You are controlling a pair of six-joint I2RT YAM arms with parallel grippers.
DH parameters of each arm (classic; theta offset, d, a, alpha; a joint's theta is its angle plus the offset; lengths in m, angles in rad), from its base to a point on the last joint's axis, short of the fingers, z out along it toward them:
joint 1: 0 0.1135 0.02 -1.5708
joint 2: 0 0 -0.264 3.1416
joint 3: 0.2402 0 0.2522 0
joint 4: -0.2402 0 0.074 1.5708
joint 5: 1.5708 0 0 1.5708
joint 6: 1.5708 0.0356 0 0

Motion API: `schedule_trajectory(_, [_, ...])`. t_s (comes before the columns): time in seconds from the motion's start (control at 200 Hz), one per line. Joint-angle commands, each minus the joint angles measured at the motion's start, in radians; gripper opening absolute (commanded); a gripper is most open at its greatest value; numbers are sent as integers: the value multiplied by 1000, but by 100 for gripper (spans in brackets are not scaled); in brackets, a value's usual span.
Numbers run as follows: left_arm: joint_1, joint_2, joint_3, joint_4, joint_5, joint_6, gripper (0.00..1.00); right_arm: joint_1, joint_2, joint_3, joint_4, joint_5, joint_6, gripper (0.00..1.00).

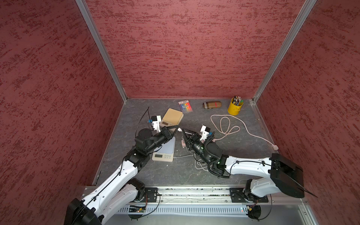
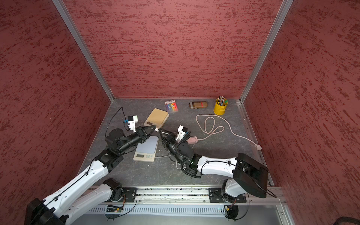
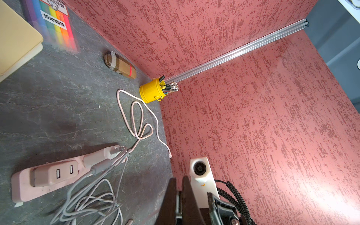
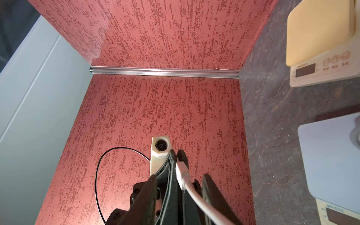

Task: Charge the electronic scale
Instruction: Pick up the charging cable from the center of the board.

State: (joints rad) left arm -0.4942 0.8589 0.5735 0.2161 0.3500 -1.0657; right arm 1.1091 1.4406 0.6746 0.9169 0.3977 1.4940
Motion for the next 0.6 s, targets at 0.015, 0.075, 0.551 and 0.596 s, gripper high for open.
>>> schedule_trajectory(0.015, [-15,-11,-10,37,18,-12,0,-1,34,40,63,15,-5,33])
schedule_trajectory(0.075, [-21,-12,-14,39,17,-17,0,-2,44,44,79,11,-7,24])
schedule_trajectory(0.551, [38,-11,-17,-113,183,46,49,-4,-69,26,-224,64,-267,0])
schedule_trajectory(0.596, [86,-16,-6,-186,215,82,58,-8,-102,44,-360,89,-333,0])
